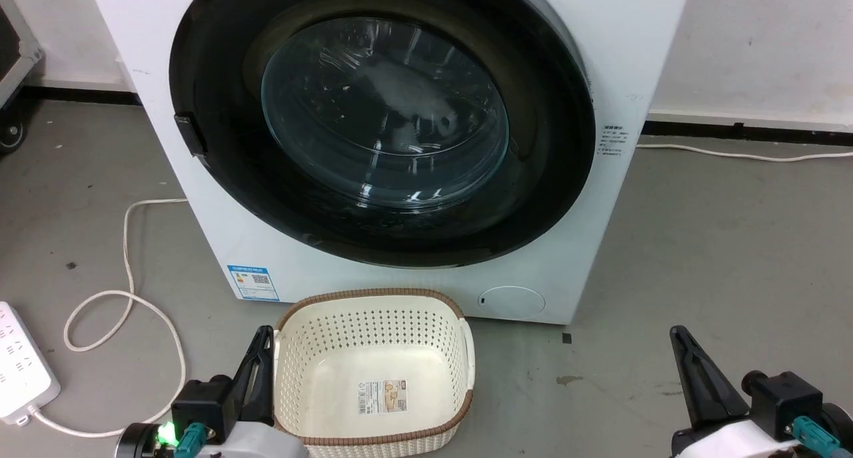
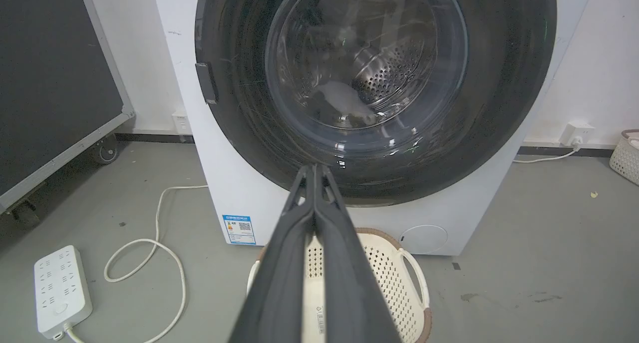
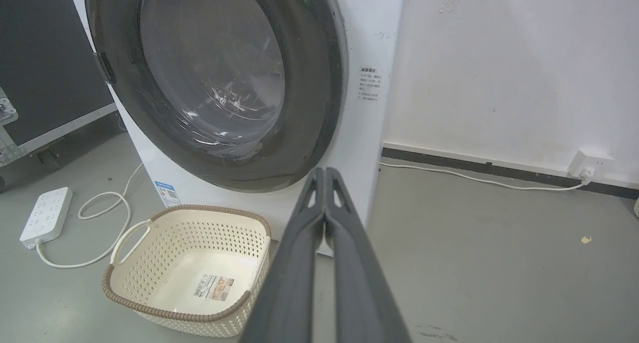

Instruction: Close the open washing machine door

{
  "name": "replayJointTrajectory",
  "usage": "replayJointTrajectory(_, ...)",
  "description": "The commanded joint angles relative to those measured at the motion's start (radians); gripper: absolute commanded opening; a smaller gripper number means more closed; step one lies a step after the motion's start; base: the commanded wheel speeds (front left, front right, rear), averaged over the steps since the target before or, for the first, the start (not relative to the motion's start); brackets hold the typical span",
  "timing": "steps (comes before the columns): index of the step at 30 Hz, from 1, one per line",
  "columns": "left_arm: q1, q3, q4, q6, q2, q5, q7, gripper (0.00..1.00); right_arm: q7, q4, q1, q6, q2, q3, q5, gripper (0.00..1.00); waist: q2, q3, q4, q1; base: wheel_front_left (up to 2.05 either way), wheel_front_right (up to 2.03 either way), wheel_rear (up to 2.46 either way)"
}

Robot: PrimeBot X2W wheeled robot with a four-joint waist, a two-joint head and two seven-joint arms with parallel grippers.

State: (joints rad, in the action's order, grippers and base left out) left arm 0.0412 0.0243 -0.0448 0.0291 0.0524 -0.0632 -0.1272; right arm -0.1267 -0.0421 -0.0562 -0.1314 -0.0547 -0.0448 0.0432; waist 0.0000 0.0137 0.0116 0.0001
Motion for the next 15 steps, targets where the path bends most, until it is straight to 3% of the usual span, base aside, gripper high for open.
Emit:
replayJointTrajectory(1, -0.011, -0.002, 0.005, -0.005, -0.001, 0.005, 0.006, 0.0, 0.005, 0.009, 0.014, 0.0, 0.002, 0.003, -0.005, 0.0, 0.0, 0.0, 0.0, -0.0001, 0.0, 0.0, 0.0)
replayJointTrajectory(15, -0.019, -0.007, 0.015, -0.011, -0.001, 0.02, 0.036, 0.0, 0.036, 0.017, 0.025, 0.0, 0.003, 0.014, -0.015, 0.0, 0.0, -0.004, -0.003, -0.0001, 0.0, 0.0, 0.0)
